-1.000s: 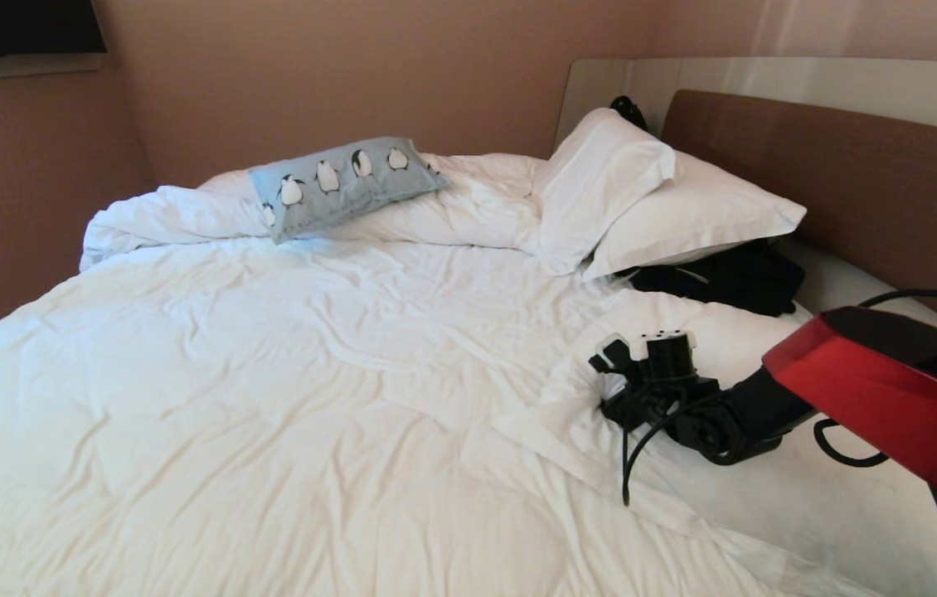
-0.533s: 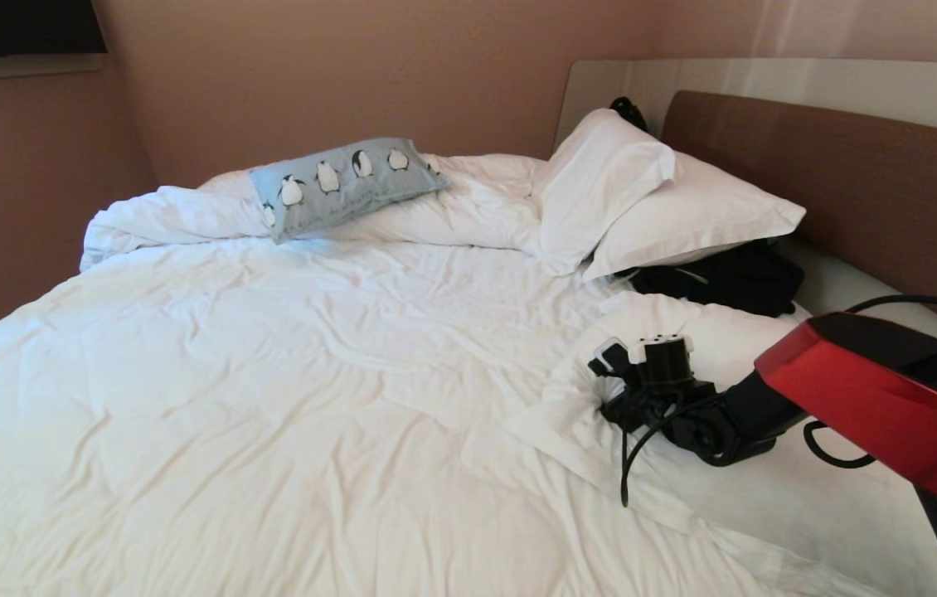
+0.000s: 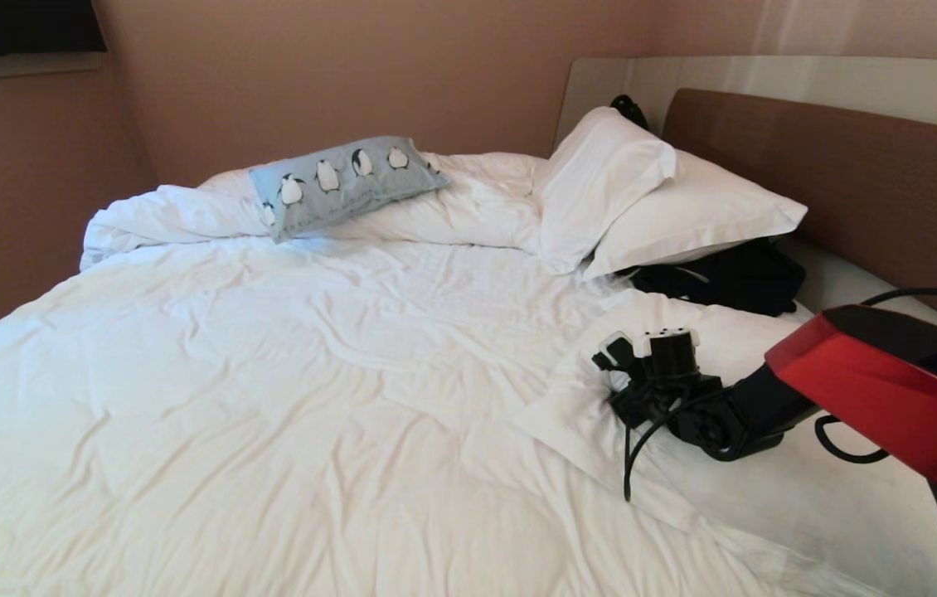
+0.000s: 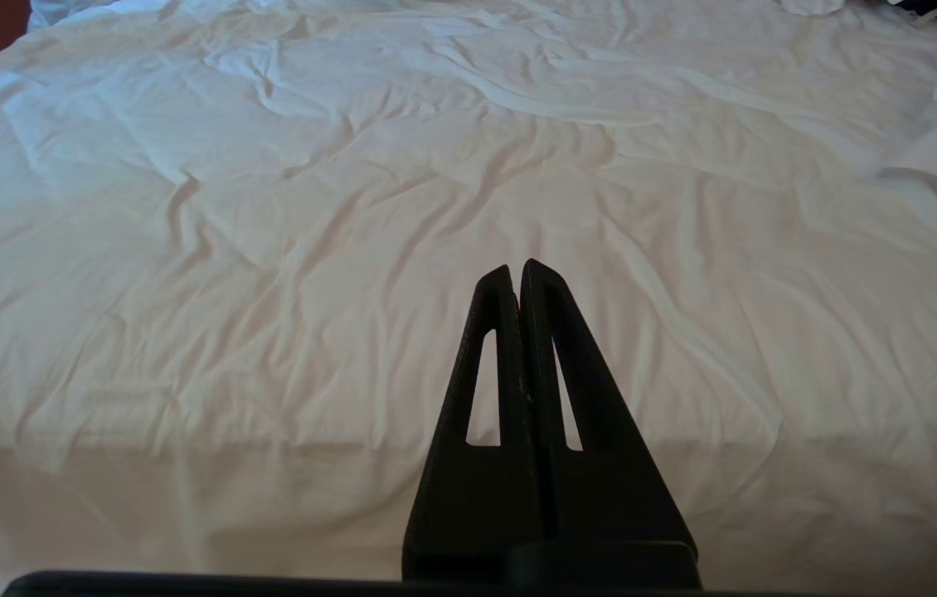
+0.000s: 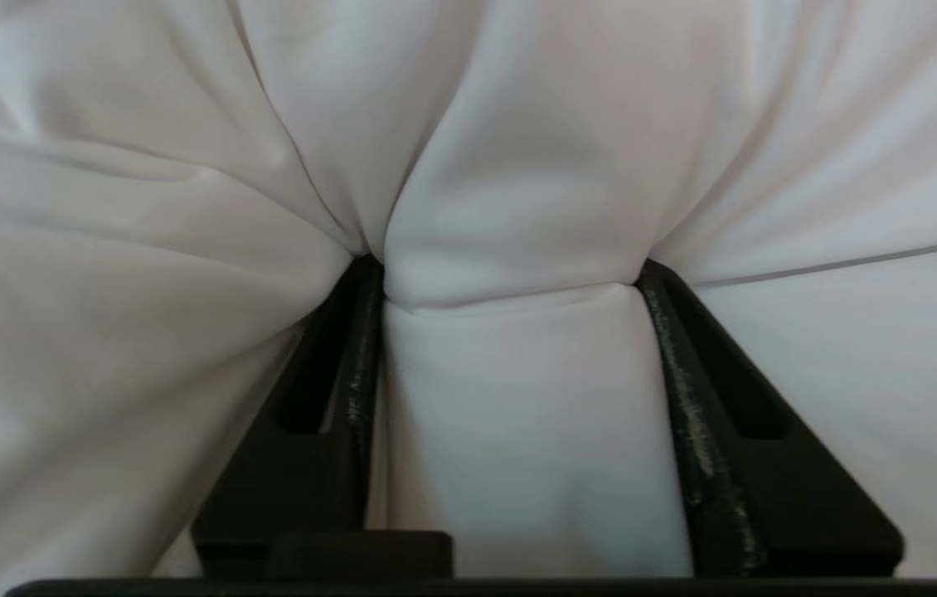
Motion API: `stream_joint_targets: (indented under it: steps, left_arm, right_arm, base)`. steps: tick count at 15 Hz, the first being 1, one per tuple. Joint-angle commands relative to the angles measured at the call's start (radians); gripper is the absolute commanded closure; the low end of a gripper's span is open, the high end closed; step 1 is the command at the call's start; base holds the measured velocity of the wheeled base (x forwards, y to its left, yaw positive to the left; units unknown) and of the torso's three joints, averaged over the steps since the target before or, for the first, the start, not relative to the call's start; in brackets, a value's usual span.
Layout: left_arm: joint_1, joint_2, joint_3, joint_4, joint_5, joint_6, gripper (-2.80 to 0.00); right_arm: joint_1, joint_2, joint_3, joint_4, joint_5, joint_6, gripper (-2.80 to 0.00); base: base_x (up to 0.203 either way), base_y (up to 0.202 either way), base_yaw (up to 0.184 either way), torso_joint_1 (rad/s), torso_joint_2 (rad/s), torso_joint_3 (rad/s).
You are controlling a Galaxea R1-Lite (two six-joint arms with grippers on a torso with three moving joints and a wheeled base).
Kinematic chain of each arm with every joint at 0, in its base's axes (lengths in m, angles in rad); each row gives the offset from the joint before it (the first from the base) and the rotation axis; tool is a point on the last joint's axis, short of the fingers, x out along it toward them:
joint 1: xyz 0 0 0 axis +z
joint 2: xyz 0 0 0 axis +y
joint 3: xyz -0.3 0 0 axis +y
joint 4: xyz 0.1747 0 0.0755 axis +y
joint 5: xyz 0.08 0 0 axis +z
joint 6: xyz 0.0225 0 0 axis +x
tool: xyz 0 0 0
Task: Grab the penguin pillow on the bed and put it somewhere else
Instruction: Place the pillow at the bedside
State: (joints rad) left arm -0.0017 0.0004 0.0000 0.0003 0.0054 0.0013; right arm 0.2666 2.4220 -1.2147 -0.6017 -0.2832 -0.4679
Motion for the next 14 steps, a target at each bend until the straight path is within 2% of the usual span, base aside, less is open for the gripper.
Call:
stream_joint_targets:
  steps: [1, 8, 14]
  left_arm:
    - [0.000, 0.000, 0.000, 0.000, 0.001, 0.000, 0.00]
    - [0.000, 0.000, 0.000, 0.000, 0.001, -0.001, 0.00]
    - [0.000, 0.000, 0.000, 0.000, 0.001, 0.000, 0.00]
  right_arm:
    - [-0.013, -0.053, -0.003, -0.012, -0.001, 0.000, 0.00]
    - [-0.051, -0.188, -0.005, -0.011, -0.001, 0.050, 0.00]
    - [-0.127, -0.340, -0.026, -0.010, -0.001, 0.107, 0.00]
  base:
    - [0.000, 0.000, 0.000, 0.000, 0.00, 0.000]
    - [0.000, 0.000, 0.000, 0.000, 0.00, 0.000]
    - [0.000, 0.000, 0.000, 0.000, 0.00, 0.000]
